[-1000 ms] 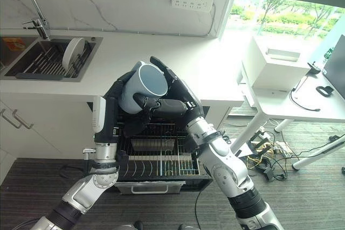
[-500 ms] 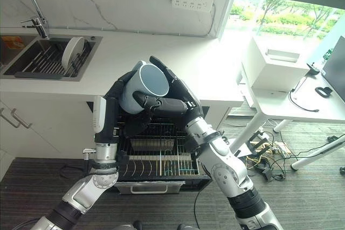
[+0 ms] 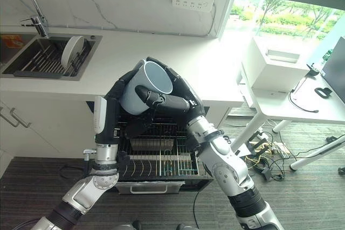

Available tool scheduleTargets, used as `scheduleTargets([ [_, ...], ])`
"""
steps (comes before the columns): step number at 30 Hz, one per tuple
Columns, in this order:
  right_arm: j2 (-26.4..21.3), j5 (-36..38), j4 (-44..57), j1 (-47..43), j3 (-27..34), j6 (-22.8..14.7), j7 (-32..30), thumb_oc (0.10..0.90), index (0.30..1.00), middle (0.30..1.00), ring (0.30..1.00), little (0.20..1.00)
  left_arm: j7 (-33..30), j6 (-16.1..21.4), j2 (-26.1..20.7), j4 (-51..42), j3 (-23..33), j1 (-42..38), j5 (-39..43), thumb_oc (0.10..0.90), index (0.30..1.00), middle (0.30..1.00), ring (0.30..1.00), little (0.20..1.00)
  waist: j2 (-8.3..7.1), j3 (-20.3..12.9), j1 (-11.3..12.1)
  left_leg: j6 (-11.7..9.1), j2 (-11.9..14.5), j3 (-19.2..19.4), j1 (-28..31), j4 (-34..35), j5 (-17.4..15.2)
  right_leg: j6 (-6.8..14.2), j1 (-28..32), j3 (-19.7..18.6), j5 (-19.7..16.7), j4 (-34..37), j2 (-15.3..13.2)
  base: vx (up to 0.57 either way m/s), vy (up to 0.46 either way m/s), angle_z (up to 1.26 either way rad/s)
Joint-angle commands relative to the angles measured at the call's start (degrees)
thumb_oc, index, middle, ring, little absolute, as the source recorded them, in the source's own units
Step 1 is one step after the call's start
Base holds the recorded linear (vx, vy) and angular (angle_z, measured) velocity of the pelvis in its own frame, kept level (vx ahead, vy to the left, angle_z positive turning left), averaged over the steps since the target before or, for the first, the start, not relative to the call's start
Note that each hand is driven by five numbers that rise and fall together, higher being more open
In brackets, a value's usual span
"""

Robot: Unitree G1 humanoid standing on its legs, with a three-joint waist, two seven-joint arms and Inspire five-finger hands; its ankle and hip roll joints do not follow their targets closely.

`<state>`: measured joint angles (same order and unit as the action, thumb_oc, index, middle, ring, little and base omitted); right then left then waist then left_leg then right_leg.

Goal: Place the dishes in the dishwasher.

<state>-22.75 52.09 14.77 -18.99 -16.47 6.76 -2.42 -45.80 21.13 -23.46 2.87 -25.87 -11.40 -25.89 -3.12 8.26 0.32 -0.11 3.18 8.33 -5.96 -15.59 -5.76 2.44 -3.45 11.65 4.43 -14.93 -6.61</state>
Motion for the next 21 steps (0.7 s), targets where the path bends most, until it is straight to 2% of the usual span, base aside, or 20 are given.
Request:
scheduleTargets([
  [1,1.91,0.59,5.28,-7.48,-0.31,-3.47,4.16,0.4,0.3,0.3,0.3,0.3,-0.79,3.86,-1.05,-5.2,-1.71,-6.41,-3.67,0.4,0.3,0.3,0.3,0.3,-0.65,-3.19,0.35,-1.23,0.96,0.06,3.59,-1.6,-9.64,3.23,0.26,-0.71,6.31,-2.26,0.97,0.0,0.0,0.0],
  [9,1.95,-1.81,5.01,-7.27,0.05,-5.0,2.79,0.4,0.3,0.3,0.3,0.3,1.14,2.9,-0.88,-5.13,-1.72,-6.19,-0.96,0.4,0.3,0.3,0.3,0.3,-0.58,-2.93,0.28,-1.08,0.92,0.21,3.69,-1.6,-9.74,3.26,0.29,-0.72,6.28,-2.26,0.88,0.0,0.0,0.0],
  [10,1.98,-1.95,5.02,-7.3,0.08,-5.12,2.57,0.4,0.3,0.3,0.3,0.3,1.35,2.81,-0.8,-5.04,-1.81,-6.2,-0.81,0.507,0.46,0.46,0.46,0.46,-0.56,-2.92,0.27,-1.08,0.93,0.23,3.69,-1.6,-9.75,3.26,0.29,-0.73,6.29,-2.26,0.87,0.0,0.0,0.0],
  [11,1.95,-2.16,4.99,-7.29,0.17,-5.32,2.33,0.4,0.3,0.3,0.3,0.3,1.54,2.82,-0.77,-4.93,-1.83,-6.15,-0.51,0.8,0.9,0.9,0.9,0.9,-0.52,-2.92,0.25,-1.1,0.94,0.23,3.68,-1.6,-9.74,3.27,0.27,-0.74,6.29,-2.26,0.85,0.0,0.0,0.0],
  [21,0.79,-5.42,4.53,-5.11,2.87,-8.47,-0.75,0.4,0.3,0.3,0.3,0.3,3.97,4.45,-1.81,-6.55,-0.18,-3.5,0.88,0.8,0.9,0.9,0.9,0.9,-0.12,-2.64,0.32,-1.11,0.96,0.11,3.69,-1.6,-9.72,3.2,0.27,-0.79,6.34,-2.26,0.91,0.0,0.0,0.0],
])
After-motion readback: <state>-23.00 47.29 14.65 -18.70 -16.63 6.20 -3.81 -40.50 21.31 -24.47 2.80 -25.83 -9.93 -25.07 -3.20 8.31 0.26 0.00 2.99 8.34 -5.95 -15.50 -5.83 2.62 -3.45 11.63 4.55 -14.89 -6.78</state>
